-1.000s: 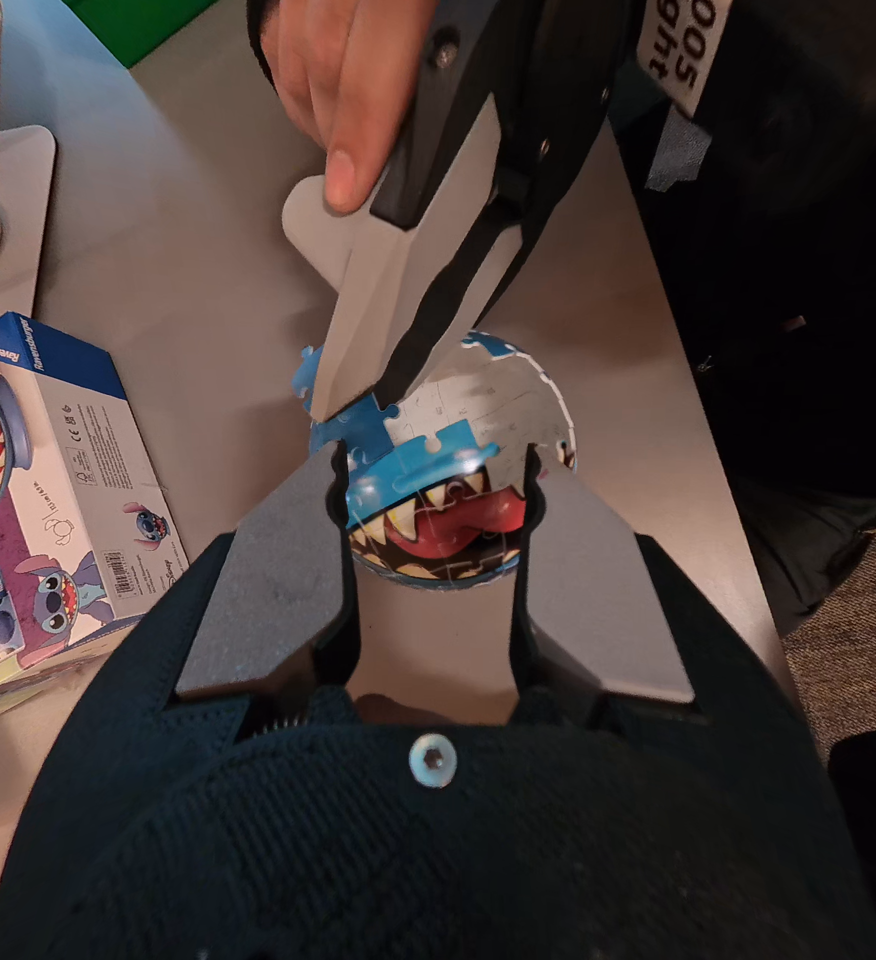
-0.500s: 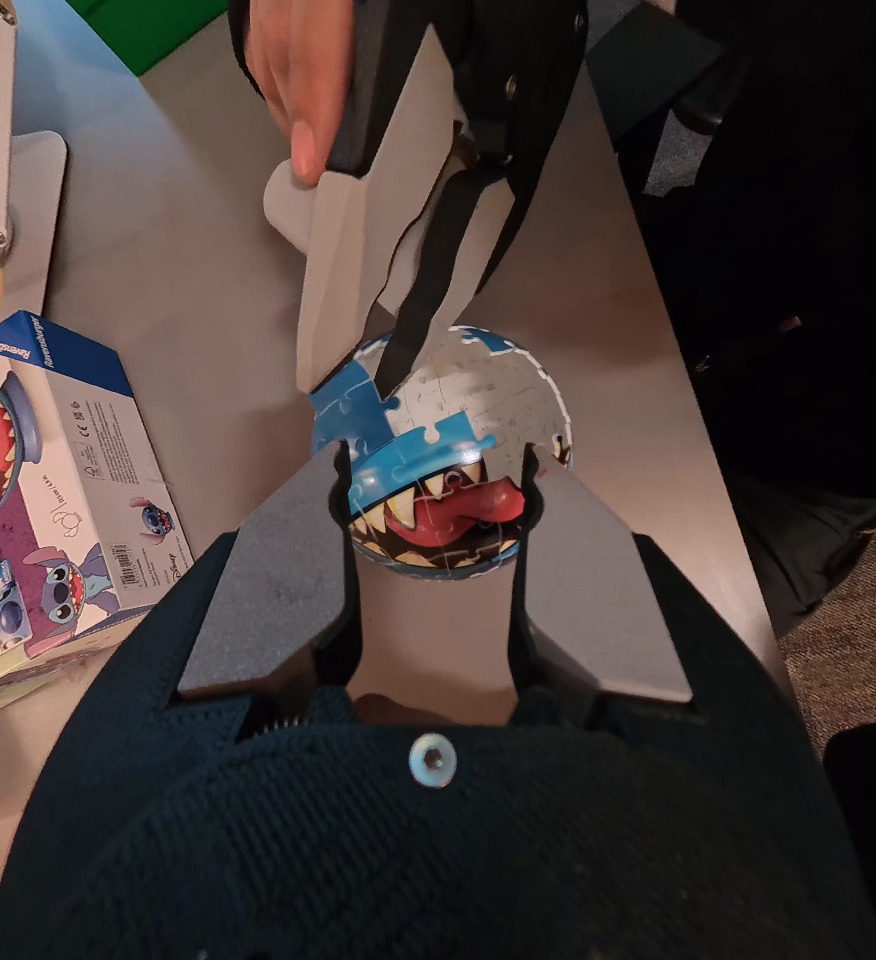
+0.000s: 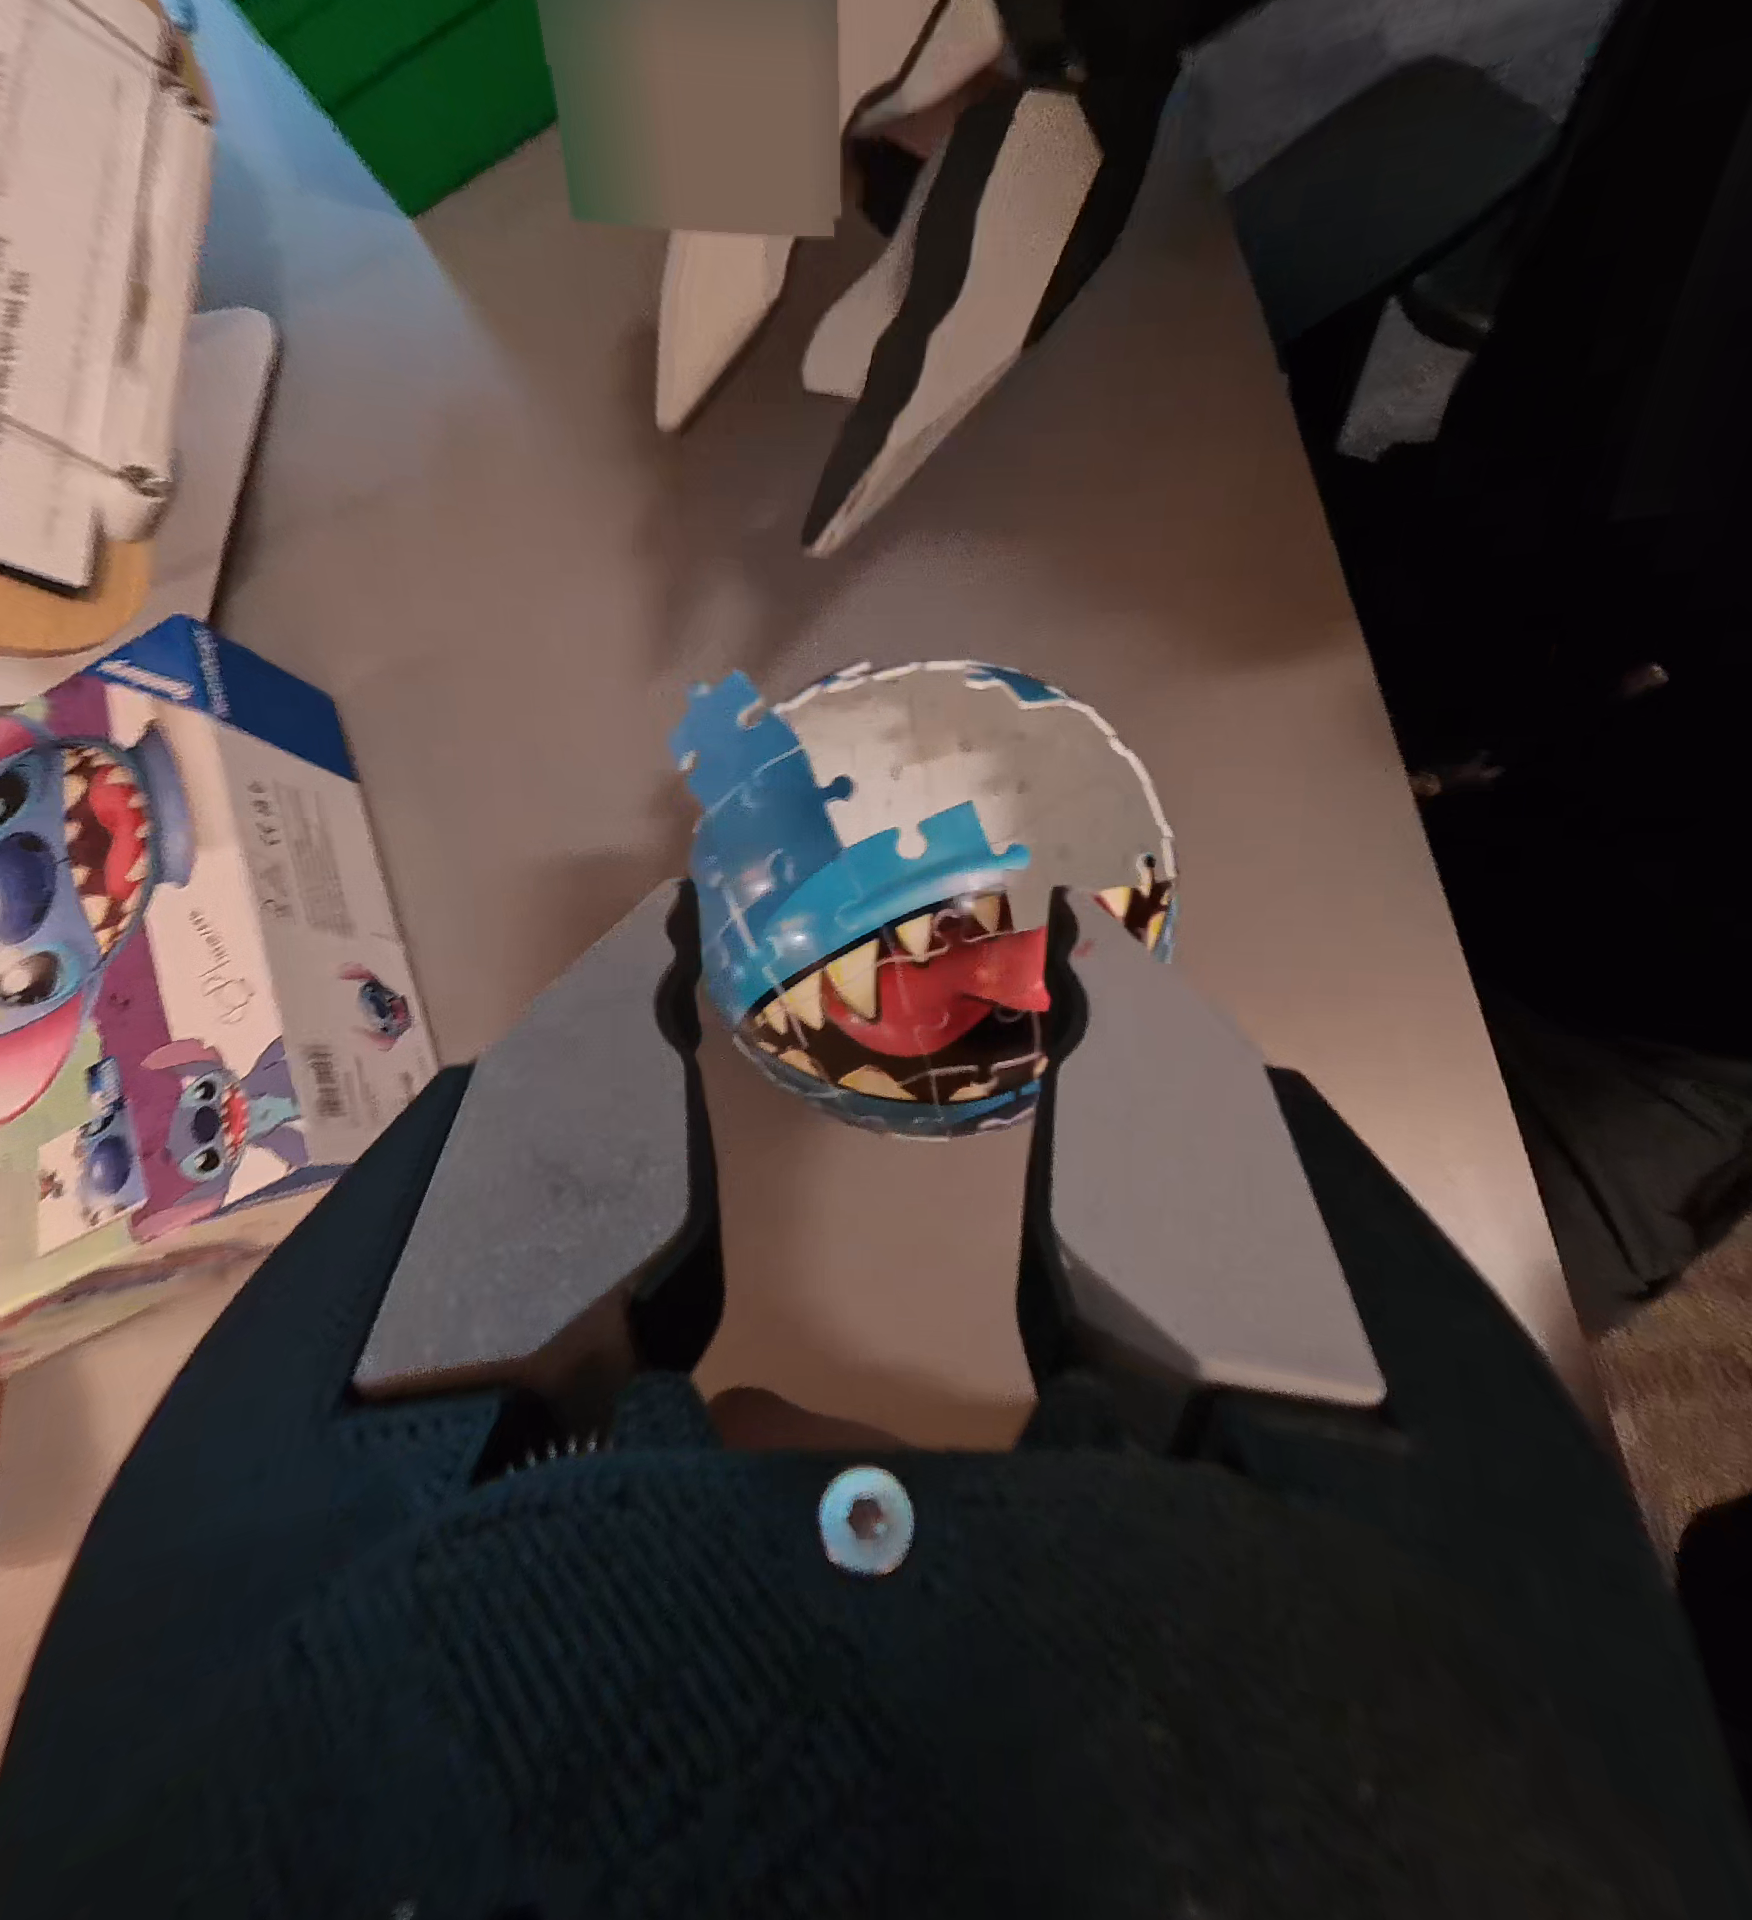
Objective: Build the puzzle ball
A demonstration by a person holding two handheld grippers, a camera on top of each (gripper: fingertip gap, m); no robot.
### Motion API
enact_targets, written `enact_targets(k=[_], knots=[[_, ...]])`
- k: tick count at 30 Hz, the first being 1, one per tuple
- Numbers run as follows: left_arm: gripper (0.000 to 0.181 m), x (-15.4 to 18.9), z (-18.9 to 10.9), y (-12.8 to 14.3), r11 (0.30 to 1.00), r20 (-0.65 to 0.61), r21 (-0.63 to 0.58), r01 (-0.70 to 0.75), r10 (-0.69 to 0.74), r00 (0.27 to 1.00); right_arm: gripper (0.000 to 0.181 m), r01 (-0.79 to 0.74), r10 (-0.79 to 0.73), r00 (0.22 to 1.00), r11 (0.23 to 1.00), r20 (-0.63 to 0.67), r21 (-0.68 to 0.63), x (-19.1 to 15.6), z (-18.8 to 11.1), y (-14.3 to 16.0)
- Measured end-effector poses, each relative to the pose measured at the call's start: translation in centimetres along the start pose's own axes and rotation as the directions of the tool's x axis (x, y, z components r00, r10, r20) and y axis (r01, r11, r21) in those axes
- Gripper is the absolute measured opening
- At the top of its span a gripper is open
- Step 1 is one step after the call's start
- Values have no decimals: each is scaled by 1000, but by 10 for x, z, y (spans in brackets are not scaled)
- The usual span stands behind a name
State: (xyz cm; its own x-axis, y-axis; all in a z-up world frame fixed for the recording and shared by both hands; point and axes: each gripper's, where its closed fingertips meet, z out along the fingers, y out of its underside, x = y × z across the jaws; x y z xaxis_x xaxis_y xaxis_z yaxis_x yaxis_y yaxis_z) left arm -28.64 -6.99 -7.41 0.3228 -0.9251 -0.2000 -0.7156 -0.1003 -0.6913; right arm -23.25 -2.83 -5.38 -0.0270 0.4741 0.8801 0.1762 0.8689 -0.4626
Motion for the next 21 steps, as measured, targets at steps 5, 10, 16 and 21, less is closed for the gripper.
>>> enact_targets(k=[5, 10, 16, 21], knots=[[65, -24, -38, -11, 964, 242, 201, 173, -220, 945, 27, -411, 410, 912, 911, -25, -44, 22, -4, 54], [61, -33, -78, 52, 750, 474, 430, 502, -661, 582, 29, -646, 659, 733, 752, 169, -128, -11, 0, 94], [49, 25, -50, 141, 486, 473, 525, 699, -849, 236, 55, -796, 877, 432, 480, 209, -369, -55, 4, 146], [55, 64, -29, 187, 427, 599, 461, 778, -796, 82, 52, -835, 890, 396, 452, 226, -314, -43, 5, 148]])
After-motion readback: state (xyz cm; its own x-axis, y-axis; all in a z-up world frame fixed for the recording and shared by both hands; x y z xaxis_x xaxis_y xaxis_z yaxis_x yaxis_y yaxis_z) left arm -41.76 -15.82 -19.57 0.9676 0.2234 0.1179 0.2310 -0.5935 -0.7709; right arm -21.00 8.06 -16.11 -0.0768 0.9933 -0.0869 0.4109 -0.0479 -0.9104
